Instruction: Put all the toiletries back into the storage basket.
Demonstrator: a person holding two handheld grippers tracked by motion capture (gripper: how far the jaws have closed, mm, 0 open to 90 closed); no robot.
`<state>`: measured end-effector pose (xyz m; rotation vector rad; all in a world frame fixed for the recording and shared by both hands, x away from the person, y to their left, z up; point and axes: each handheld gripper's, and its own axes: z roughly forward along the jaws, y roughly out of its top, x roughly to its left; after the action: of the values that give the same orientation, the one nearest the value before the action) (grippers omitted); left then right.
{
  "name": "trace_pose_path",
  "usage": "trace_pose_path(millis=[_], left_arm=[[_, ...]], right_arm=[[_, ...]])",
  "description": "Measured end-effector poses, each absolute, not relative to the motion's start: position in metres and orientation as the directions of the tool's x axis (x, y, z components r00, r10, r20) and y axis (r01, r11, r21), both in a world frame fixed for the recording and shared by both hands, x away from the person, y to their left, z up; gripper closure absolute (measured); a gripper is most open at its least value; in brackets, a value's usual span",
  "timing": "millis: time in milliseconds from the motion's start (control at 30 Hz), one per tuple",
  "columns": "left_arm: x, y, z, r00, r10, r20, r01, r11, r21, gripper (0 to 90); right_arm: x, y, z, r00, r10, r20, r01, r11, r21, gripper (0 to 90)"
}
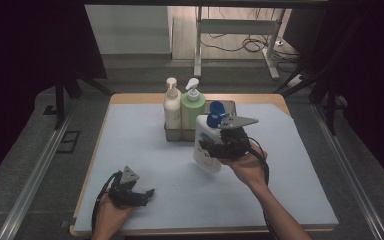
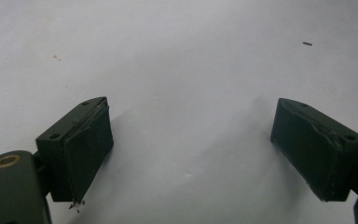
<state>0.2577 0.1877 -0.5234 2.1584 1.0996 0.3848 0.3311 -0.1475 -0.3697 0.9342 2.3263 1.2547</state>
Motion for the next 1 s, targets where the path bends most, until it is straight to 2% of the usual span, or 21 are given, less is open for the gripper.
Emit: trace_pose_path(millis=[567, 1000], left_arm=[[0.258, 0.187, -0.523, 0.600, 0.799, -0.039, 0.599, -0.416, 0.684, 12.4], [0.258, 0.187, -0.523, 0.600, 0.799, -0.039, 0.599, -0.417, 0.684, 12.4]], right_arm=[[0.345, -0.186, -0.342, -0.654, 0.757, 0.012, 0.414, 0.345, 0.843, 40.5], [0.363, -0.196, -0.327, -0.598, 0.801, -0.004, 0.421, 0.318, 0.850, 40.6]])
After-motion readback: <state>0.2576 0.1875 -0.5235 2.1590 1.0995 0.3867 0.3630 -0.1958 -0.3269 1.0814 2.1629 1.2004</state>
